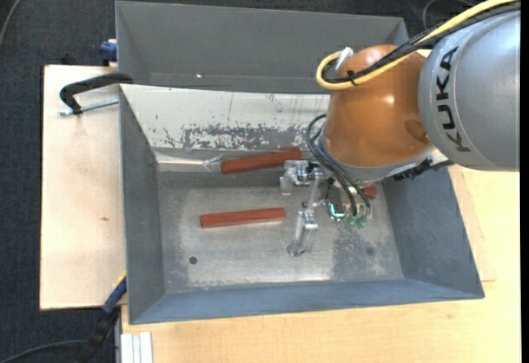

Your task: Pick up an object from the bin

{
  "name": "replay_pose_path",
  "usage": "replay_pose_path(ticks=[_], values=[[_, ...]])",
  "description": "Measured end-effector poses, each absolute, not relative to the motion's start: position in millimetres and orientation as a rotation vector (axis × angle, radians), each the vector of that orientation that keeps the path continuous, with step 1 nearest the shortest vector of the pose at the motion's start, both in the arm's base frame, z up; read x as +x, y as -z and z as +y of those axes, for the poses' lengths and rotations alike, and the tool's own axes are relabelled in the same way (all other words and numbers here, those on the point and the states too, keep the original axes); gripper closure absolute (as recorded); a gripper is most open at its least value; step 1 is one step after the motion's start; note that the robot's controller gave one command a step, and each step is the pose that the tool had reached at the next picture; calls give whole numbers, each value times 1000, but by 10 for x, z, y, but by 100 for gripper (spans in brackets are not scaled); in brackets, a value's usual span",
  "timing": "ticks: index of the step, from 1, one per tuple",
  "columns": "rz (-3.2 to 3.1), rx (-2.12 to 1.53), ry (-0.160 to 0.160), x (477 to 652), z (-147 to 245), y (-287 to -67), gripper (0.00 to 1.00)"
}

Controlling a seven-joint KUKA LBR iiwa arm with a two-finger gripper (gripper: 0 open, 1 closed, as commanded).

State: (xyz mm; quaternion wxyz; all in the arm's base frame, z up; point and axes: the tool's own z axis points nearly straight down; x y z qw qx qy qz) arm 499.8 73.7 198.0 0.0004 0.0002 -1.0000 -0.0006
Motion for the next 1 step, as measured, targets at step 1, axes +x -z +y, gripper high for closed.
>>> replay_pose_path(ticks=[1], values=[[-3145,58,4,5568,1306,-708,0]])
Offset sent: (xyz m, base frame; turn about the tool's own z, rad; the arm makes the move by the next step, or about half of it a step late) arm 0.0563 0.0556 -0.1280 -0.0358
